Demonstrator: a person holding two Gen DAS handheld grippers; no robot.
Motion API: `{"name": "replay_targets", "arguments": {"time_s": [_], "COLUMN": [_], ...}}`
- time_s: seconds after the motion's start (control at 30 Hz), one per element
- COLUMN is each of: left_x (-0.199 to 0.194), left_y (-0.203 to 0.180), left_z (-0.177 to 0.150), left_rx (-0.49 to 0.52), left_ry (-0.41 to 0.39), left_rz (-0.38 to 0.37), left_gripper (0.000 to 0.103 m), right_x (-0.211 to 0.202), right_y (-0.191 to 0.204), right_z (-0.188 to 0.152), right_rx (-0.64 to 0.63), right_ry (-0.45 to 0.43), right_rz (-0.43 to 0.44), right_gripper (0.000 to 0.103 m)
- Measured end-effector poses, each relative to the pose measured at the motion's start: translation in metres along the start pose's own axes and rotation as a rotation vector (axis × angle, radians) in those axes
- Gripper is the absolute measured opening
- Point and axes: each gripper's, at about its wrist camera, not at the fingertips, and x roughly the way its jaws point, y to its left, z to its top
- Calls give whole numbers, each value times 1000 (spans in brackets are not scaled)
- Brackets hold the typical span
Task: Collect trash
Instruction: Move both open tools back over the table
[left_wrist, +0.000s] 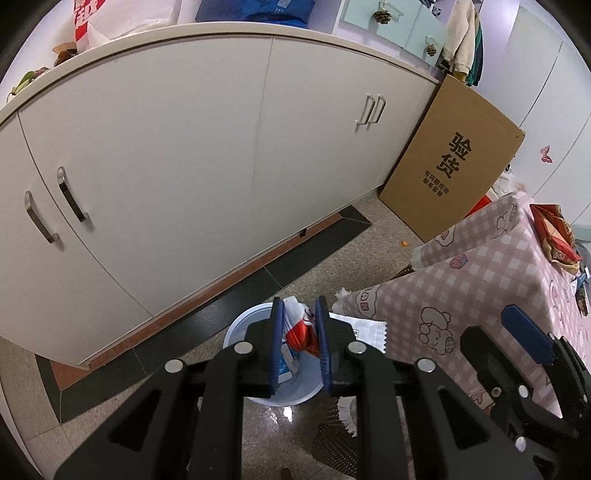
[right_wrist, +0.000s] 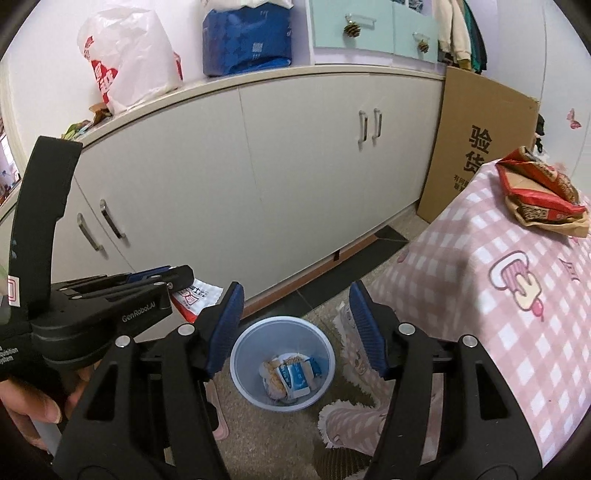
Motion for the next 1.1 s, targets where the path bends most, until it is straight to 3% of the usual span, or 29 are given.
{"name": "replay_targets", "arguments": {"time_s": [0.33,0.37,0.43,0.47,0.83,1.1], "left_x": [1,2,3,3,-18,-53], "left_y": [-8,-9,-11,-12,-18,-67], "left_z": [9,10,12,11,13,12], "left_rx": [3,0,4,7,2,82], "left_ry": [-20,-26,-22,-25,-47,-106], "left_rz": [18,29,28,23,4,-50], "left_gripper": [21,25,57,60,62,66], "right_x": [-13,-13,-13,-13,-29,-75], "right_y": [-9,-10,-12,-12,-20,-51], "right_z": [3,3,3,2,3,4], "right_rx": [47,52,59,61,84,124], "right_ry": [-76,-78,-78,-78,-93,-163], "right_rz": [-32,-30,-30,-30,-26,-49], "right_gripper": [59,59,59,59,59,60]}}
